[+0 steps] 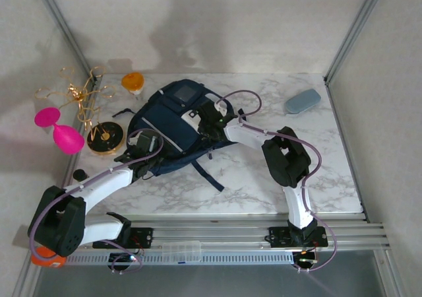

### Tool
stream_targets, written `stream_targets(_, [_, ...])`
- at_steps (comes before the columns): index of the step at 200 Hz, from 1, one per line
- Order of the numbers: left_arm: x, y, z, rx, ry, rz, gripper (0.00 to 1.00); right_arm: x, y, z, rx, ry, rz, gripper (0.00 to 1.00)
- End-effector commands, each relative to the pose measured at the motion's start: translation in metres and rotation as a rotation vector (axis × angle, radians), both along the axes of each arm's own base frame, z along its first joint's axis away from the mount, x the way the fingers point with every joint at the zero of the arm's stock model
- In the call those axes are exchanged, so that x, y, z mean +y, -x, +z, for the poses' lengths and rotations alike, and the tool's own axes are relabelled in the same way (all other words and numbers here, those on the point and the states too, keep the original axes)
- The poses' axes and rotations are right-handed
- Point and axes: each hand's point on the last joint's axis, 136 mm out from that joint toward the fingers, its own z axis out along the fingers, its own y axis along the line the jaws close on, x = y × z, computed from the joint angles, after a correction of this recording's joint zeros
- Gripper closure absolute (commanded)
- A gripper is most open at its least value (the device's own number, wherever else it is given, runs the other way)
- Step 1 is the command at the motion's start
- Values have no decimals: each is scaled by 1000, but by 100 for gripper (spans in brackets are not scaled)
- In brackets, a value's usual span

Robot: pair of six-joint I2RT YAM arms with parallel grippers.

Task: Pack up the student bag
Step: Rotate the student bag at the center of the table.

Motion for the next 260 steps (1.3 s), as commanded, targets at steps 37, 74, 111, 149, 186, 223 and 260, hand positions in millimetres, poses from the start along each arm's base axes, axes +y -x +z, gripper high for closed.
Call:
stream_targets(37, [-1, 9, -18, 58, -4, -21, 57, -11, -22, 38, -138, -127, 30, 100])
stream_targets(74, [-6, 11, -23, 64, 16, -35, 57, -21, -21, 64, -207, -213, 59, 100])
stream_targets(111, [-14, 1, -18, 33, 11, -73, 56, -39, 0, 77, -220, -287, 52, 100])
stream_targets(149, [-27, -26, -8, -31, 0, -127, 56, -63, 30, 89, -225, -371, 21, 100])
stream_targets(186, [-46, -76, 21, -159, -33, -222, 56, -72, 42, 98, -254, -454, 7, 100])
stream_targets(223, [-44, -88, 39, -135, -139, -275, 54, -70, 35, 147, -353, -609, -13, 100])
stream_targets(260, [-50, -40, 60, -59, -102, -233, 51, -76, 37, 184, -355, -756, -77, 100])
